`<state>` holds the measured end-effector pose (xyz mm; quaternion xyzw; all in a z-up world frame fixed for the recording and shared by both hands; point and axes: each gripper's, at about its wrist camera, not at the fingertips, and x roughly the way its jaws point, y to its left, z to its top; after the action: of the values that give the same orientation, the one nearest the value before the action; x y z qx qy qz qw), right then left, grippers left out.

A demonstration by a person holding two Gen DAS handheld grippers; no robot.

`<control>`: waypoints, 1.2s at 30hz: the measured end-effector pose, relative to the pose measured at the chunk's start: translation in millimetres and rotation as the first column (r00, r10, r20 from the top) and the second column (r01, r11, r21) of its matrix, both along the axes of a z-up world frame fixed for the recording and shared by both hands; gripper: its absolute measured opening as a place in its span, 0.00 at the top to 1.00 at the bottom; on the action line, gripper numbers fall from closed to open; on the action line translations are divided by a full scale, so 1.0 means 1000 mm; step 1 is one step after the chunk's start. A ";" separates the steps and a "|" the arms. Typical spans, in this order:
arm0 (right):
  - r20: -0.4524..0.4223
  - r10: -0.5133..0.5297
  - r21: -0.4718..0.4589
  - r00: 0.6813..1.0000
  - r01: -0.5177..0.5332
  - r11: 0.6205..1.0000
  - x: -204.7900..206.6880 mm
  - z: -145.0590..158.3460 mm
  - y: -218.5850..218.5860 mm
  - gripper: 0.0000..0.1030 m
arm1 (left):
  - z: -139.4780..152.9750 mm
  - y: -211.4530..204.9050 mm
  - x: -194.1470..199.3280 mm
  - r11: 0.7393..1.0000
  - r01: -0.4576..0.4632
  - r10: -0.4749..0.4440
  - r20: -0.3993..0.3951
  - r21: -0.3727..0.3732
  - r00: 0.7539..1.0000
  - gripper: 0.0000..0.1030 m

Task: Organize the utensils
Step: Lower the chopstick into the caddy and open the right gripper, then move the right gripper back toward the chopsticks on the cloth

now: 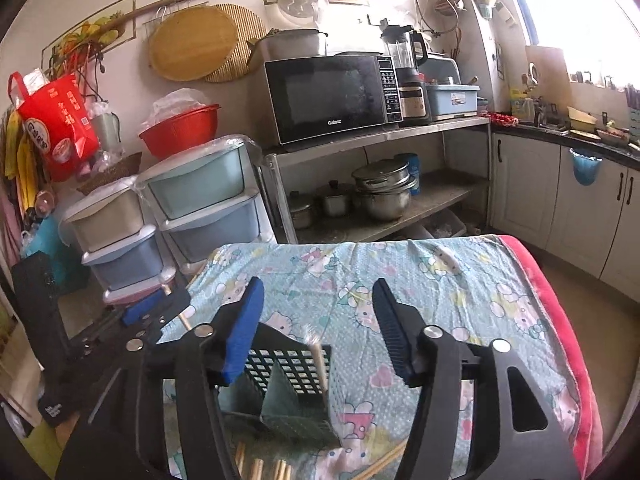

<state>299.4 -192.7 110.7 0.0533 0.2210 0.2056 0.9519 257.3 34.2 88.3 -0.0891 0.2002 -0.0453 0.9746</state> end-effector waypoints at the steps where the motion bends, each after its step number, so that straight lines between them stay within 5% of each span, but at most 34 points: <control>1: 0.004 -0.006 -0.008 1.000 0.006 1.000 -0.002 -0.001 -0.001 0.43 | 0.000 0.001 -0.002 1.000 -0.002 0.001 -0.004 -0.005 1.000 0.53; 7: 0.016 -0.026 -0.028 1.000 0.026 0.999 -0.012 -0.003 -0.008 0.35 | 0.000 0.008 -0.016 0.999 0.000 -0.001 -0.012 -0.043 1.000 0.19; 10: 0.023 -0.032 -0.019 0.999 0.033 0.999 -0.020 -0.002 -0.013 0.32 | 0.003 0.009 -0.026 0.998 0.005 -0.006 -0.001 -0.065 1.000 0.11; 36: 0.091 -0.023 -0.059 0.996 0.028 0.998 -0.106 0.004 -0.025 0.18 | 0.007 -0.001 -0.095 0.996 0.056 -0.053 0.033 -0.072 0.998 0.10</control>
<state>193.4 -218.1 115.0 0.0182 0.1831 0.1889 0.9646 162.4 33.5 94.9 -0.1182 0.1855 -0.0805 0.9722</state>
